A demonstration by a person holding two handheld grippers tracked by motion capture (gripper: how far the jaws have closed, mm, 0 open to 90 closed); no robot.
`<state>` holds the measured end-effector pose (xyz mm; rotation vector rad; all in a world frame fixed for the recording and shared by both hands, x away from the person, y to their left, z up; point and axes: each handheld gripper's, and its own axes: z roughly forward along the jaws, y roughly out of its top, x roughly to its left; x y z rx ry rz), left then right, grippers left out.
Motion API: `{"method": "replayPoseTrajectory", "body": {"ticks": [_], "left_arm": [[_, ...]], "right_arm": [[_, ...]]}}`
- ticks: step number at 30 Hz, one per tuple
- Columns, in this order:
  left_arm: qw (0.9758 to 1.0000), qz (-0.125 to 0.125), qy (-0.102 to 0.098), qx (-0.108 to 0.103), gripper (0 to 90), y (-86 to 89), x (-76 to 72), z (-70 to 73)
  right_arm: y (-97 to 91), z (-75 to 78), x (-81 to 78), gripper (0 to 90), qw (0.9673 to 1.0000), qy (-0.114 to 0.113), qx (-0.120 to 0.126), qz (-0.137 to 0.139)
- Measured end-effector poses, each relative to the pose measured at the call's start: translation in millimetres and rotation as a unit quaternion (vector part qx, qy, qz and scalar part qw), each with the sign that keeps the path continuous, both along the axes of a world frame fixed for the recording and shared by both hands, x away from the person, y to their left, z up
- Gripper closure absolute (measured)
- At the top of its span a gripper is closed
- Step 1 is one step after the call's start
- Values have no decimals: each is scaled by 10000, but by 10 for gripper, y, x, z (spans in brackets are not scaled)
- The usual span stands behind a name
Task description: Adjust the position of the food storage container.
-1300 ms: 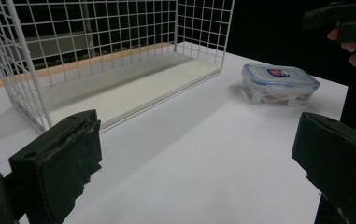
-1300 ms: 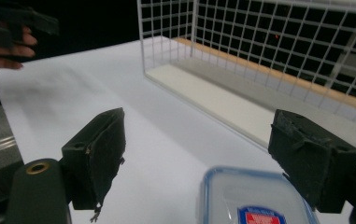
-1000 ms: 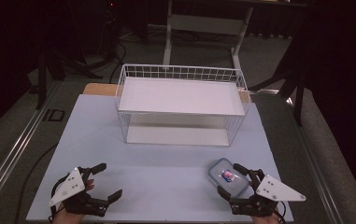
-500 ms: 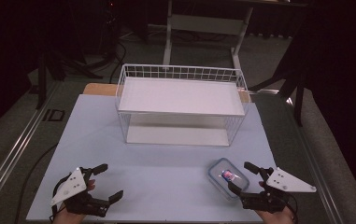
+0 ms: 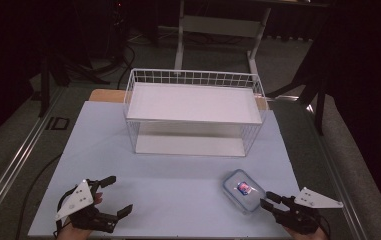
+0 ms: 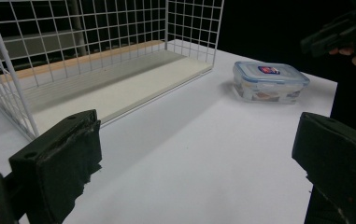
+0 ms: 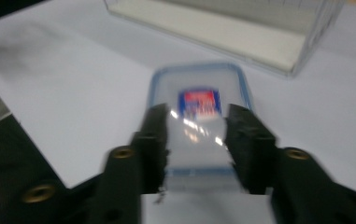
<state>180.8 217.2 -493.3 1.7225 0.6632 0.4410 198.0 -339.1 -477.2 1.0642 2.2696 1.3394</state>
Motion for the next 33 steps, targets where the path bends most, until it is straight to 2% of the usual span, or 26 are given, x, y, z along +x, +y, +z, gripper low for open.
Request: {"method": "replayPoseTrajectory", "body": {"ticks": [2,3,6,8,10,13,17,26,33], "left_arm": [[10000,-1,-8,10,23,-2,-1,0],[10000,-1,-8,10,23,-2,-1,0],[10000,-25,5,21,24,-7,5,-2],[10000,-16,1,43,23,-4,6,-3],[10000,1,-6,39,24,2,7,-3],[10000,22,-13,32,24,12,11,-2],[10000,19,-2,35,24,9,10,-5],[10000,1,-21,74,24,-1,4,-2],[10000,23,-22,70,24,2,5,-4]], "right_arm": [[-31,-37,-25,694,10000,42,-69,27],[-31,-37,-25,694,10000,42,-69,27],[-72,-155,-28,841,9992,275,-286,98],[-99,-221,-5,891,9986,419,-282,143],[-106,-270,25,898,9978,524,-388,117],[-108,-321,71,900,9973,569,-461,35],[-125,-319,111,900,9972,507,-535,-96],[-138,-293,197,900,9973,477,-535,-178],[-175,-444,186,900,9958,687,-562,-226]]}}
